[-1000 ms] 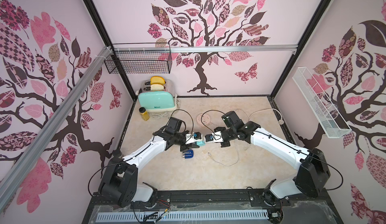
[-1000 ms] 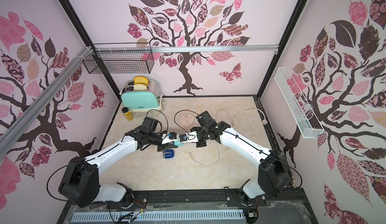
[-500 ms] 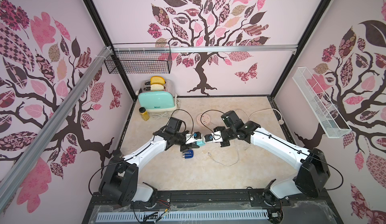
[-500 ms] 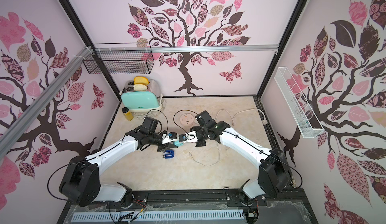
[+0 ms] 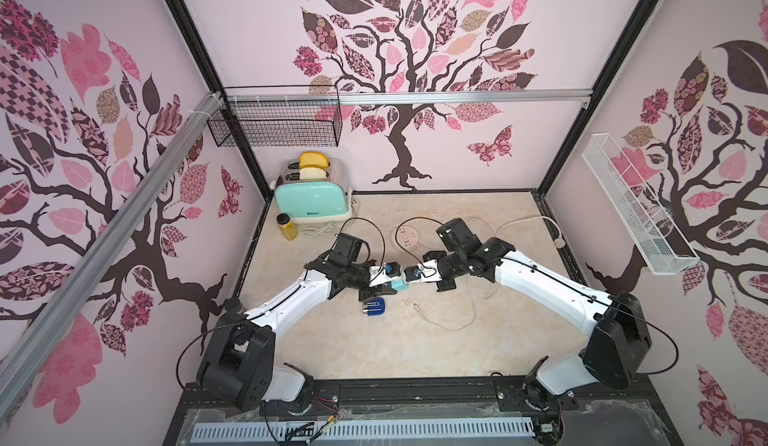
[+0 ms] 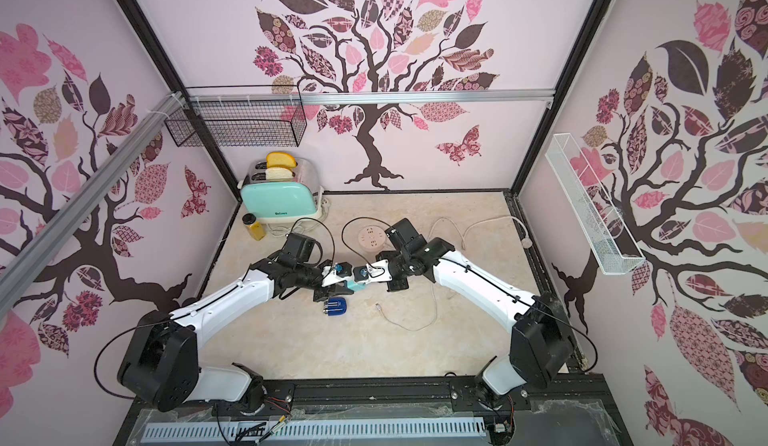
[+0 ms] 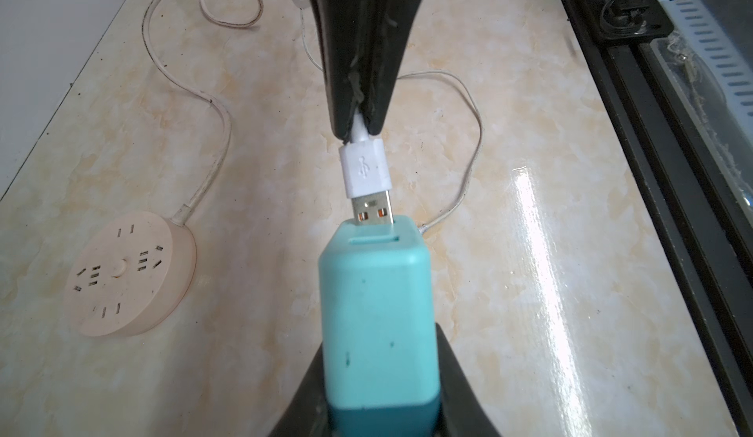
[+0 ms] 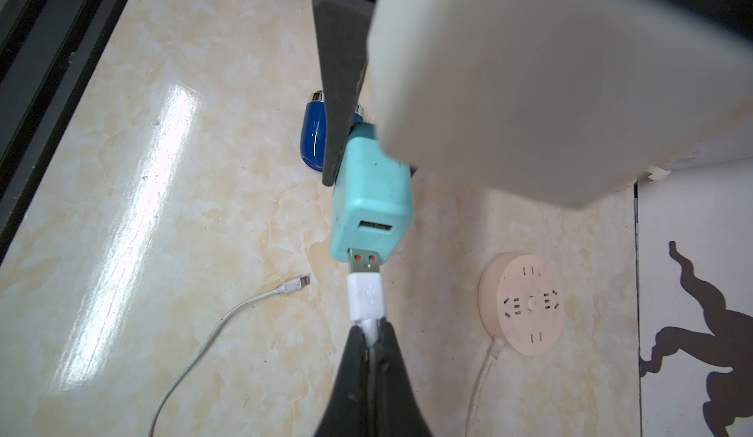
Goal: Charge the electric shaver
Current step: Insert the charging cable into the plug.
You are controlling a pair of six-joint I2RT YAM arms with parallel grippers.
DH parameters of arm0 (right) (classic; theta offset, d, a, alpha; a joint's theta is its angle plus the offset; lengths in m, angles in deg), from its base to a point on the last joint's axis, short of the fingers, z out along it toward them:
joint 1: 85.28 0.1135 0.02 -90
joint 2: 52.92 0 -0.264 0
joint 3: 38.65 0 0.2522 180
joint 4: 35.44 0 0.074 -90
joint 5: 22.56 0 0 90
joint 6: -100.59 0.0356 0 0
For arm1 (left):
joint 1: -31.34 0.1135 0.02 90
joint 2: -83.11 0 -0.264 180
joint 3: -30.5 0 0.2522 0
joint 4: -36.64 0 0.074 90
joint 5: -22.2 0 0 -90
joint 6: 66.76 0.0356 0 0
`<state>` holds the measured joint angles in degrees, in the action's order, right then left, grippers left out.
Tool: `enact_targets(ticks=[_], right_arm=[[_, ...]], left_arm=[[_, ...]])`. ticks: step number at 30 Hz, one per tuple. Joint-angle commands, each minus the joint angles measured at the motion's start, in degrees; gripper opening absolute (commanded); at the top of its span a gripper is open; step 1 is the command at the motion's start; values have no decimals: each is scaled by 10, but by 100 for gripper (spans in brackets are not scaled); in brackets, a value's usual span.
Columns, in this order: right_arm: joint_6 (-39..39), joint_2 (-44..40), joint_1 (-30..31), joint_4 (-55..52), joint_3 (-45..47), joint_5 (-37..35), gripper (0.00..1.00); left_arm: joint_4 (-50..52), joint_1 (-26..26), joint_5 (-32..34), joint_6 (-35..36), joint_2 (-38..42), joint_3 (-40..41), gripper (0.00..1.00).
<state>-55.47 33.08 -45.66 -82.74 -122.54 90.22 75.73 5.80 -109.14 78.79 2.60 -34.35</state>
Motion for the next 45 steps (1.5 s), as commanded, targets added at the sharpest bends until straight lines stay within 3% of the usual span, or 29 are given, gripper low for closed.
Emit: enact_targets(ticks=[1, 17, 27, 34, 41, 45], right_arm=[[-13, 3, 8, 19, -8, -6, 0], [20, -24, 9, 136, 62, 94, 0], [16, -27, 9, 163, 75, 110, 0], [-24, -37, 5, 198, 109, 77, 0], [12, -45, 7, 230, 114, 92, 0], [74, -74, -9, 217, 131, 52, 34]], left_arm=[[-17, -6, -37, 0, 4, -10, 0], [-85, -12, -73, -40, 28, 0, 0], [-98, -24, -84, -45, 29, 2, 0], [-67, -32, -88, -29, 35, -8, 0], [-76, -38, -72, -33, 28, -3, 0], [-51, -30, -31, -7, 20, 0, 0]])
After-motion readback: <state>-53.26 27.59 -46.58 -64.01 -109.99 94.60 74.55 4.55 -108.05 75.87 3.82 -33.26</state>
